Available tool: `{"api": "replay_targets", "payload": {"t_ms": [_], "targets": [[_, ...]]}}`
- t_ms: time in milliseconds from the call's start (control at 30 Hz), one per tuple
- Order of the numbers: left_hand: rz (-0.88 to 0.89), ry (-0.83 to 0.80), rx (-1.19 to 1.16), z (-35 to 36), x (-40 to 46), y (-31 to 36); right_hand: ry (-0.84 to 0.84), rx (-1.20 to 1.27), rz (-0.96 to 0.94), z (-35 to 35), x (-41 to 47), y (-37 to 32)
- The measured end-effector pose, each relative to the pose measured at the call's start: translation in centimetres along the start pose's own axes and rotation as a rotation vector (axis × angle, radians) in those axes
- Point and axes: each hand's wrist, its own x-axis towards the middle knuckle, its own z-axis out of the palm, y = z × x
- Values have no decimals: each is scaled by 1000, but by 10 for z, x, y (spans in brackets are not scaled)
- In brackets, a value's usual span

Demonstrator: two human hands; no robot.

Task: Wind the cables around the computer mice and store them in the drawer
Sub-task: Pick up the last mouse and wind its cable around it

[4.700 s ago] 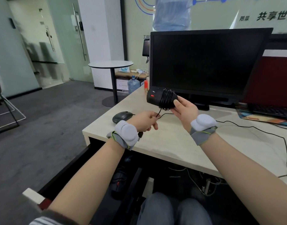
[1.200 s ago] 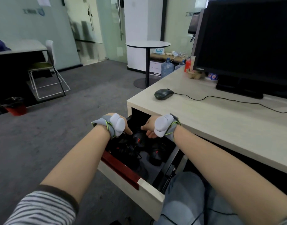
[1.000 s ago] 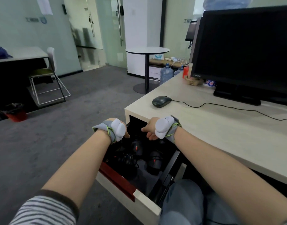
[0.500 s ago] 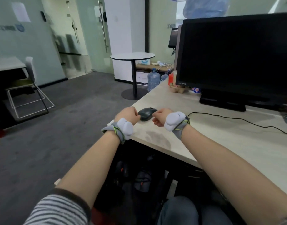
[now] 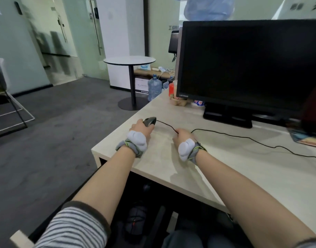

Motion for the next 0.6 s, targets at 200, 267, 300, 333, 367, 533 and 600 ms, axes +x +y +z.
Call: {"api": "replay_targets", "payload": {"t_ms": [200,267,300,333,367,533,600], "targets": [[-40,-135,-1059,-27,-27,46,35,527,-243,-36,-28,-30],[-15,-103,-1139,-32,-33,56,5,629,-328,-46,-41,-43],[-3,-76,-1145,-34,-37,59,15,628,-341,-50,-48,-47],[-3,-60,-1150,-36,-40,61,44,608,-341,-54,-53,-49],[-9,-60,-1156,-37,-44,62,90,570,-340,-58,-58,-51],[-30,-162,-1170,-44,-68,68,218,371,-315,-67,-77,-45],[-27,-175,-1228,-46,-79,73,278,400,-277,-70,-82,-40]]}}
